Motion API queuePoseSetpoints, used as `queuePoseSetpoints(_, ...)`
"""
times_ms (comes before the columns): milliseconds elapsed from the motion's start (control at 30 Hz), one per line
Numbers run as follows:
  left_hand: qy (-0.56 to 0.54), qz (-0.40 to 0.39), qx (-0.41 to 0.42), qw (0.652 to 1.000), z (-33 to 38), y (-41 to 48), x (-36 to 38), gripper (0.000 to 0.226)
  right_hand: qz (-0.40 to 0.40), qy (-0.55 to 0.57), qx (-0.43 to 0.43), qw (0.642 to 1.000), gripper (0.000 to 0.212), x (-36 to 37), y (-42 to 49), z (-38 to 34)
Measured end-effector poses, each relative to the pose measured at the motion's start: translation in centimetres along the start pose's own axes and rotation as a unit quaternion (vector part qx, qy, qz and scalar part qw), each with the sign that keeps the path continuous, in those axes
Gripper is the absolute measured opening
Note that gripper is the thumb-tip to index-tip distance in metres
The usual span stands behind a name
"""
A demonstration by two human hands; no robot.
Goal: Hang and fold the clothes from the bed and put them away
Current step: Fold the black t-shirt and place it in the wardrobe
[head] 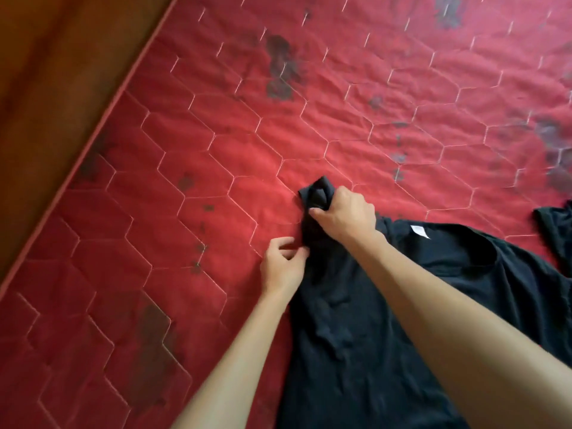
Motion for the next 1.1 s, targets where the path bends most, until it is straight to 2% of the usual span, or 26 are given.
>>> queuePoseSetpoints(33,-0.048,-0.028,-0.021,0.998,-0.7,-0.4,0.5,0.02,-0.02,0.021,0.007,1.0,0.036,0.8,0.0,-0.7)
queuePoseSetpoints(100,-0.122,-0.05,-0.073,0.989,-1.9,-1.5,0.4,0.034,-0.05,0.063,-0.013,0.997,0.019,2.0,-0.9,-2.8)
queuePoseSetpoints(167,-0.175,-0.014,-0.101,0.979,-2.2,-2.0,-1.1,0.038,-0.092,0.081,-0.07,0.99,0.019,2.9,-2.3,-6.3)
queuePoseSetpoints(267,-0.142,0.03,-0.019,0.989,-0.9,-1.3,-4.9,0.03,-0.198,0.154,-0.155,0.956,0.017,2.6,-6.0,-11.9)
queuePoseSetpoints(333,-0.083,0.063,0.043,0.994,0.1,-0.7,-7.9,0.026,-0.281,0.268,-0.149,0.909,0.017,1.8,-8.1,-14.4)
queuePoseSetpoints(433,-0.052,0.125,0.076,0.988,0.4,-0.4,-12.3,0.027,-0.409,0.454,-0.09,0.787,0.023,1.2,-11.3,-16.5)
queuePoseSetpoints(500,-0.05,0.138,0.09,0.985,0.6,-0.6,-14.3,0.027,-0.44,0.508,-0.059,0.738,0.038,0.3,-12.6,-16.9)
queuePoseSetpoints(633,0.04,0.159,0.184,0.969,2.7,-2.3,-16.9,0.018,-0.431,0.557,-0.055,0.708,0.044,-2.4,-13.3,-14.1)
queuePoseSetpoints(733,0.185,0.208,0.277,0.92,5.4,-5.0,-17.7,0.024,-0.407,0.61,0.015,0.68,0.05,-2.7,-11.0,-7.6)
queuePoseSetpoints(800,0.219,0.2,0.326,0.897,6.9,-7.0,-16.6,0.028,-0.394,0.612,0.057,0.683,0.052,-2.2,-9.0,-2.0)
queuePoseSetpoints(867,0.24,0.174,0.357,0.886,7.8,-8.5,-14.6,0.031,-0.376,0.642,0.091,0.662,0.05,-2.4,-7.4,4.2)
queuePoseSetpoints(900,0.258,0.151,0.374,0.878,8.3,-9.1,-13.0,0.032,-0.352,0.676,0.116,0.637,0.053,-2.7,-6.8,7.6)
queuePoseSetpoints(967,0.303,0.09,0.421,0.85,9.4,-10.5,-9.1,0.035,-0.308,0.738,0.155,0.58,0.08,-3.3,-5.7,14.4)
queuePoseSetpoints(1000,0.323,0.061,0.443,0.834,9.8,-11.2,-6.9,0.034,-0.299,0.754,0.154,0.564,0.084,-3.7,-5.3,17.6)
queuePoseSetpoints(1100,0.348,-0.018,0.473,0.809,9.6,-13.1,-0.4,0.033,-0.233,0.757,0.18,0.584,0.049,-4.6,-4.9,26.6)
Point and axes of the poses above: each hand's wrist, its own y-axis towards the middle knuckle, its own x-axis out of the palm, z = x × y, the point moved 9 cm from there along y, towards the middle knuckle, and after that the axes turned 15 degrees about x, right-handed, at the moved point
